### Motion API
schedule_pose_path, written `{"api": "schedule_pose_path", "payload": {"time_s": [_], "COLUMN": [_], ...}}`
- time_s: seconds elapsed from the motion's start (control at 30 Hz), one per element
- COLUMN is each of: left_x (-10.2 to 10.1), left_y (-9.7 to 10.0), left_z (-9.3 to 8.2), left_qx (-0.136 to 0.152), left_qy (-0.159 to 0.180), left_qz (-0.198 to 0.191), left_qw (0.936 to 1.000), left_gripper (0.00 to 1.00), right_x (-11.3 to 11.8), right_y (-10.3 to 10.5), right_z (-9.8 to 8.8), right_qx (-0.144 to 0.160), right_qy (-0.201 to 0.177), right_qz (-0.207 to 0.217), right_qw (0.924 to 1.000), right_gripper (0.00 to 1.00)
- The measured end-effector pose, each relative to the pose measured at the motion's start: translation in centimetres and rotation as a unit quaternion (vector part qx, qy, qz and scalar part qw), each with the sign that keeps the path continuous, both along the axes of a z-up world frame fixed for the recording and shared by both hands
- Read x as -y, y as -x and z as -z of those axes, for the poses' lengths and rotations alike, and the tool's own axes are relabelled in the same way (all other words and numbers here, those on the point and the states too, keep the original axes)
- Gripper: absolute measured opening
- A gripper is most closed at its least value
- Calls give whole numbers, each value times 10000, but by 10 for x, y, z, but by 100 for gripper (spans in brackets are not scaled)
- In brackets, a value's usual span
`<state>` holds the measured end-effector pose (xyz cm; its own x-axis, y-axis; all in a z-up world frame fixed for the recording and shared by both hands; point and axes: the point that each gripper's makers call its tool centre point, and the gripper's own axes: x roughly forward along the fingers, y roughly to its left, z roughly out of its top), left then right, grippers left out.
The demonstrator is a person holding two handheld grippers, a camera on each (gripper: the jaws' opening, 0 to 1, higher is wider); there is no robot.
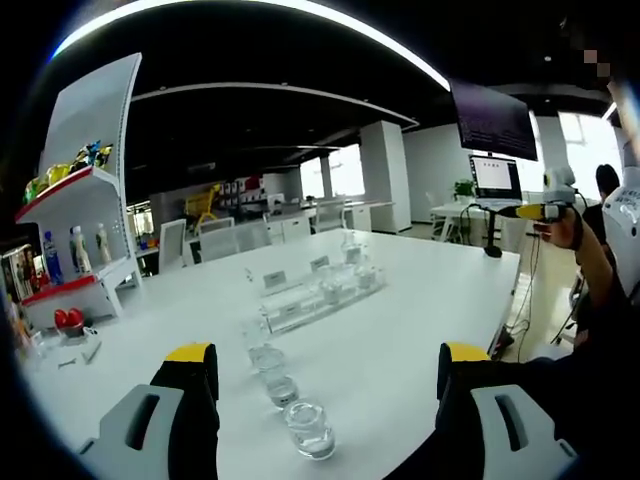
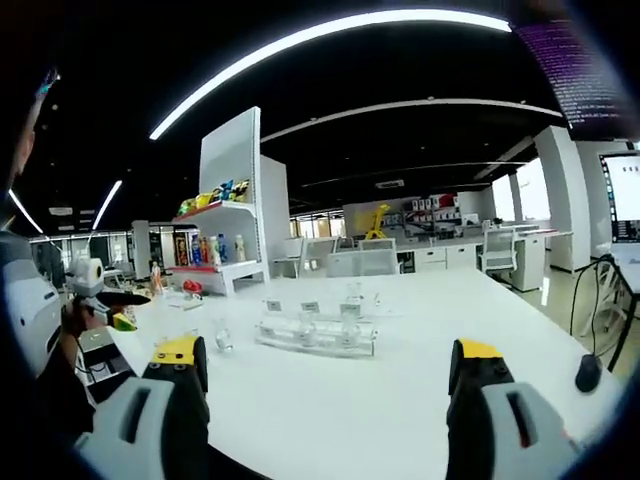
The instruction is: Identify the label on the chemical reagent bottle, grasp the chemical reagent bottle, and place it in the designated position on the reagent rack
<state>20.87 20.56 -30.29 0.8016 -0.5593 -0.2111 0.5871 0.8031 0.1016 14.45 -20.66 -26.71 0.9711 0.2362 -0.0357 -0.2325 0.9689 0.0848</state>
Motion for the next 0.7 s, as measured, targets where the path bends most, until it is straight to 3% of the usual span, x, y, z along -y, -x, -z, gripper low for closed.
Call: {"api": "schedule_pose_path", "payload": {"time_s": [0.4, 0.7], "left_x": [3, -7], "left_y": [3, 4], "left_z": [-3, -3], "left_qx": [47, 39], "left_qy": [-9, -7], "left_qz": [8, -132], "left_qw": [10000, 9999], "left_gripper": [90, 90], "right_x": [4, -2], "right_y": [3, -3], "right_z": [14, 26], "right_qx": [-178, -319], "right_qy": [204, 239], "right_qz": [54, -49], "right_qw": [9996, 9992], "right_gripper": [97, 97]}}
